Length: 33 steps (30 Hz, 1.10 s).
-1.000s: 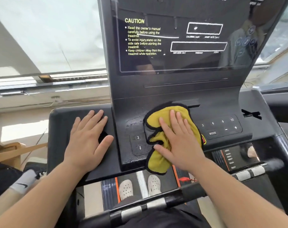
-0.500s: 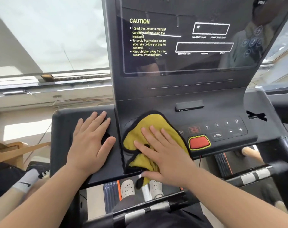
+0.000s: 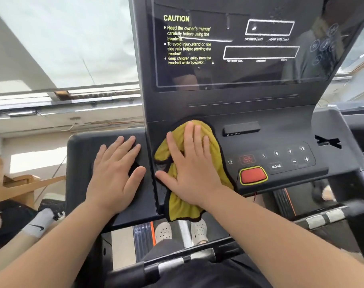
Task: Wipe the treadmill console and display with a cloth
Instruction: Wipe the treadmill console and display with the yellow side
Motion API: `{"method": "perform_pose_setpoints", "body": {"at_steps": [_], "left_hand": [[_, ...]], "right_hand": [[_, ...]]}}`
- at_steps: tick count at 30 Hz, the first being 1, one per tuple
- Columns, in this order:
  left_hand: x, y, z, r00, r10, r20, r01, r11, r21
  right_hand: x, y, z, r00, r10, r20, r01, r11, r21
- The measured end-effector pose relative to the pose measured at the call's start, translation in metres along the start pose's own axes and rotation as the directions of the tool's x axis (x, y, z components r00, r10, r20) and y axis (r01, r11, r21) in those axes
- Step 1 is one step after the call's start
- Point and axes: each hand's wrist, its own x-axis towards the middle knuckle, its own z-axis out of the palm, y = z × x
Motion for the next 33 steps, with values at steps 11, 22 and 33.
{"method": "perform_pose_setpoints", "body": {"at_steps": [11,22,33], "left_hand": [[0.000,0.000,0.000,1.000,-0.009,0.003,0.009,1.000,-0.007],[-0.002,0.000,0.003,0.997,-0.018,-0.073,0.014,0.998,-0.062],[-0.003,0.001,0.001,0.997,-0.037,-0.072,0.030,0.995,-0.093]], "right_hand": [[-0.033,0.077,-0.004,0.997,-0.057,0.052,0.060,0.996,-0.064],[-0.017,0.004,0.003,0.944,-0.328,0.048,0.329,0.944,-0.014],[-0.021,0.079,-0.015,0.959,-0.244,0.141,0.258,0.961,-0.094]]}}
